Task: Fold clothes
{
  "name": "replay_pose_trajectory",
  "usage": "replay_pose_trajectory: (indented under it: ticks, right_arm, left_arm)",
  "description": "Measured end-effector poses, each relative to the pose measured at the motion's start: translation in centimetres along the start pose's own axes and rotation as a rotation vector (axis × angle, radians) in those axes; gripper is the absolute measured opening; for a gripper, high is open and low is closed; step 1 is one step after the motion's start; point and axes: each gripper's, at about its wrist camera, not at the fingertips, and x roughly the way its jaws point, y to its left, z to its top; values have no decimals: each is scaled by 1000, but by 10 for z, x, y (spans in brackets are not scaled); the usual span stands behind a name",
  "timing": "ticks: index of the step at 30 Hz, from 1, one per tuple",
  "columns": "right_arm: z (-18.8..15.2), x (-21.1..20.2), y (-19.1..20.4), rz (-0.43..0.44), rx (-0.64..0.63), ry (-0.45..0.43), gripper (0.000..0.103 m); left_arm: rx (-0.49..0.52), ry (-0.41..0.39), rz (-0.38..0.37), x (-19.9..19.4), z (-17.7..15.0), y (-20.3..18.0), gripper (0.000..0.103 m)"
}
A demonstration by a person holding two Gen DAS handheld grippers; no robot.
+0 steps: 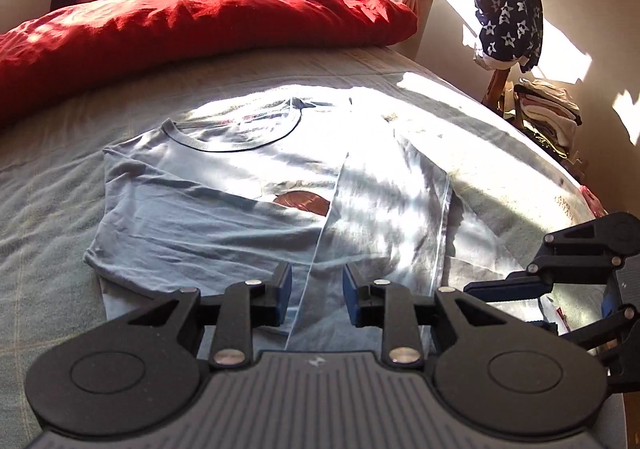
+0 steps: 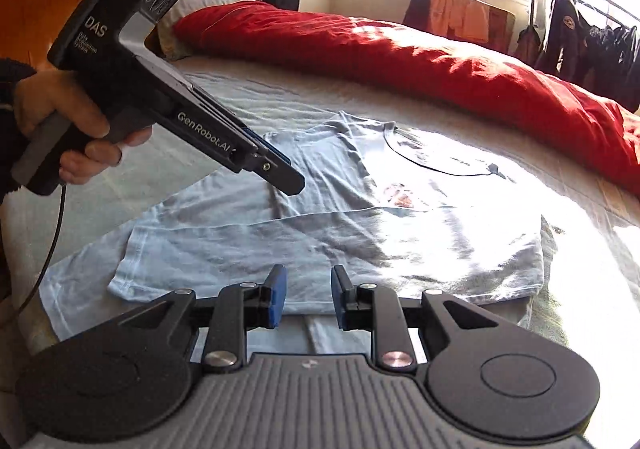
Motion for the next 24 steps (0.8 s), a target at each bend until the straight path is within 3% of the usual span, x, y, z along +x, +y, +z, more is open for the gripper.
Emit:
replay_pose_trajectory:
  ticks: [4, 8, 12, 13, 15, 19, 24]
  right_arm:
    - [9, 40, -32, 23, 77, 15, 28]
    - [-9, 67, -45, 13, 93, 79, 30]
    - [-22, 48, -58, 29, 174, 27, 30]
    - [-22, 41, -58, 17, 184, 12, 36]
    - [-24, 24, -57, 23, 190, -12, 49]
    - [-38, 8, -52, -16, 207, -3, 49]
    - [-60, 6, -57, -7, 281, 17, 50]
  left_arm:
    - [-69, 27, 47, 36, 1, 25, 28]
    - [-120, 32, 42, 40, -24, 56, 30]
    - [-105, 51, 76, 24, -20, 55, 27]
    - [-88, 50, 79, 22, -15, 50, 28]
    - [-60, 26, 44, 19, -5, 35, 29]
    - [-54, -35, -119, 33, 13, -1, 31]
    - [3, -30, -131, 75, 19, -29, 34]
